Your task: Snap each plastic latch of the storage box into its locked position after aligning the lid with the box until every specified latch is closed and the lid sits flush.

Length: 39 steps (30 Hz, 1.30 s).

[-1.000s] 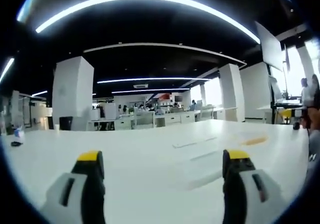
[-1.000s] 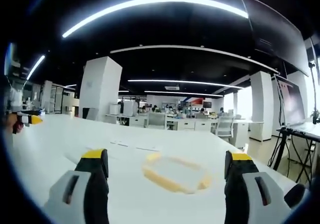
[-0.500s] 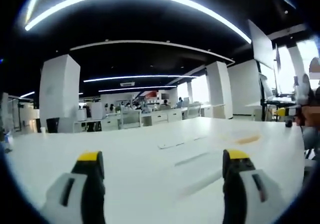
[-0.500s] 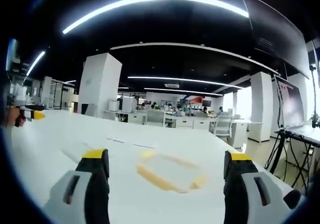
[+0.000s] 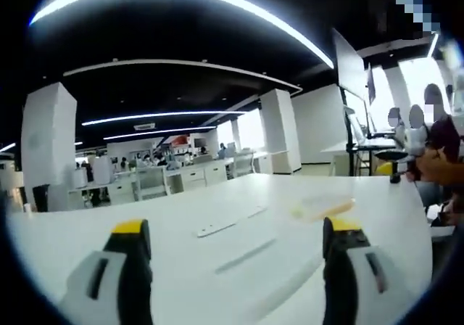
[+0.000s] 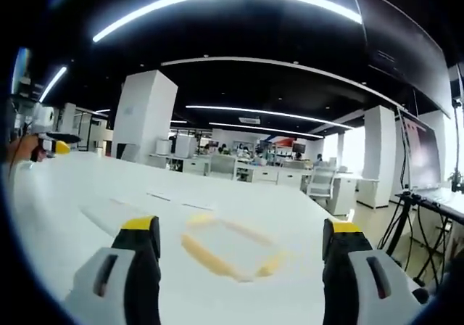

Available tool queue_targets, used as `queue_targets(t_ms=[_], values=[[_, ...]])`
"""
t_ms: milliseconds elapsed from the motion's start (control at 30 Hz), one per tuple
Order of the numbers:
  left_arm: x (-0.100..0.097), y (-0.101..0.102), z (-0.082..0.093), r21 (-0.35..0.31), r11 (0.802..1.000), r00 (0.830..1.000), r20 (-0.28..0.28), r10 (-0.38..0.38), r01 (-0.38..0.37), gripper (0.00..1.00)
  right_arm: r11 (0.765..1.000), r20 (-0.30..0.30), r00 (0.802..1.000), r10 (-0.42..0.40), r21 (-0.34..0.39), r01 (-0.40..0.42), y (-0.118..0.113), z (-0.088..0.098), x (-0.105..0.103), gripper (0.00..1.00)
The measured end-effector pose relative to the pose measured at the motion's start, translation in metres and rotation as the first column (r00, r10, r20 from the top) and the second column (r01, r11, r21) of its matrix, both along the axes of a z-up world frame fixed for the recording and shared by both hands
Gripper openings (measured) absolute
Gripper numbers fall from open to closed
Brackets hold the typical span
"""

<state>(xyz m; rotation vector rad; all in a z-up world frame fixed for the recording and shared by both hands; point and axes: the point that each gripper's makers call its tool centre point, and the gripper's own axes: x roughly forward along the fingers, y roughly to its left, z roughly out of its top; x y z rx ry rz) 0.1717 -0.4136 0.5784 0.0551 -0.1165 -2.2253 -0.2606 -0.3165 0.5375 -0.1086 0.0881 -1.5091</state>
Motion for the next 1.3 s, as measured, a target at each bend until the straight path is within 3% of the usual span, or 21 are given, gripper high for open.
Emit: queue_targets(t_ms=[200, 500, 700, 833, 1300], values=[[-0.026, -0.01, 0.004, 0.011, 0.996, 0.996, 0.027, -0.087, 0.087, 0.98, 1.0, -0.042, 0.999, -0.007, 0.005, 0.008, -0.007, 0.001, -0.008, 0.94], [-0.061, -0.023, -0.006, 0.057, 0.982, 0.978, 0.097, -0.186, 0.181, 0.97, 1.0, -0.096, 0.995, -0.004, 0.011, 0.005, -0.019, 0.007, -0.022, 0.93], [-0.087, -0.031, -0.007, 0.098, 0.963, 0.963, 0.072, -0.259, 0.251, 0.97, 0.999, -0.14, 0.99, 0.032, 0.046, -0.026, -0.028, 0.004, -0.025, 0.94], [-0.098, -0.036, -0.009, 0.097, 0.96, 0.955, 0.112, -0.274, 0.264, 0.97, 0.997, -0.155, 0.987, 0.047, 0.061, -0.037, -0.033, 0.002, -0.026, 0.94], [-0.149, -0.049, -0.016, 0.136, 0.923, 0.908, 0.175, -0.38, 0.36, 0.97, 0.987, -0.179, 0.977, 0.115, 0.135, -0.091, -0.052, -0.01, -0.038, 0.94]])
